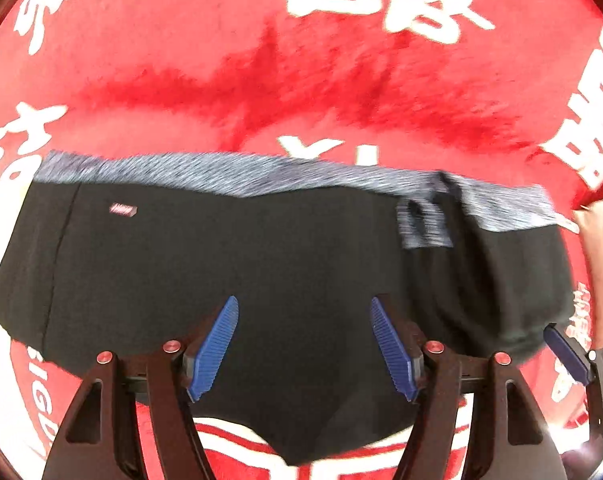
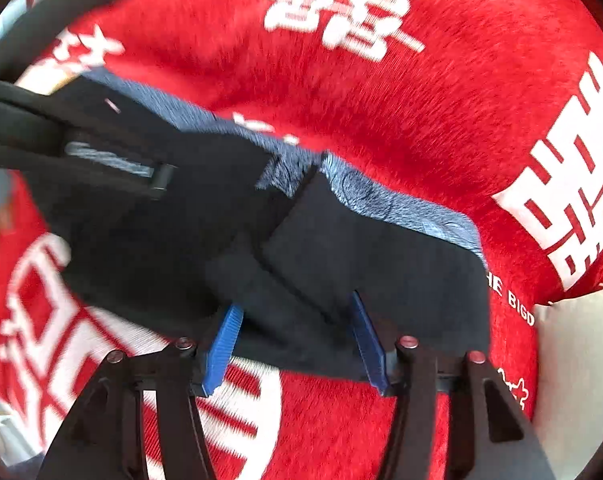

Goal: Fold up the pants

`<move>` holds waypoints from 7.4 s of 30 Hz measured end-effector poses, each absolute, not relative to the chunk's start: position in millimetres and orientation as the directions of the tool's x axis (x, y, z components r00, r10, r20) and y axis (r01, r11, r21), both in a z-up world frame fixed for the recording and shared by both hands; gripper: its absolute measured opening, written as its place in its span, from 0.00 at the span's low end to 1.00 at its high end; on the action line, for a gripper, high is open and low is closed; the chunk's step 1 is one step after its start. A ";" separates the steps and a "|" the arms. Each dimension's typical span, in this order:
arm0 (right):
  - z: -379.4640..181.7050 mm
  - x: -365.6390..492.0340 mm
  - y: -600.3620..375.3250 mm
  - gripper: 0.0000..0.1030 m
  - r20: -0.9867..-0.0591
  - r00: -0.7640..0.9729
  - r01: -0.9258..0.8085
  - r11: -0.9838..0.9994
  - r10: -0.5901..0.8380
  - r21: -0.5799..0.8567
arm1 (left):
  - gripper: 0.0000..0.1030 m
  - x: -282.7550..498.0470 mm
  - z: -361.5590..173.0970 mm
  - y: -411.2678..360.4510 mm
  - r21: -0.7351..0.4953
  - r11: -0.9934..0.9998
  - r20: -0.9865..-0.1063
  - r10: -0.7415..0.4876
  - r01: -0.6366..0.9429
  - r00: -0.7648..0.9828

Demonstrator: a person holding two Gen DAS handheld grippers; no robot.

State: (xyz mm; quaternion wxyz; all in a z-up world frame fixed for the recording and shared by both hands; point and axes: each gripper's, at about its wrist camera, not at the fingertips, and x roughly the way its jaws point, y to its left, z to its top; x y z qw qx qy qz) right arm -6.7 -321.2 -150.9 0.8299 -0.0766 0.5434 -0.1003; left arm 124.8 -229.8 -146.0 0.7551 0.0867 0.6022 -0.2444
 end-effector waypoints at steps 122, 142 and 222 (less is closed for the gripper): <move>-176.4 30.9 -395.0 0.51 -0.972 0.180 0.251 0.949 0.148 0.191 | 0.75 102.1 -162.3 -210.8 -0.036 0.961 -0.990 -0.071 0.274 0.119; -187.7 49.7 -381.8 0.87 -0.981 0.146 0.323 0.931 0.128 0.169 | 0.75 123.5 -164.8 -146.3 -0.096 0.963 -0.989 -0.121 0.252 0.087; -205.5 47.4 -283.1 0.93 -0.991 0.119 0.157 0.987 -0.066 -0.047 | 0.83 215.4 -204.0 20.3 -0.648 0.733 -0.753 -0.577 -0.206 0.318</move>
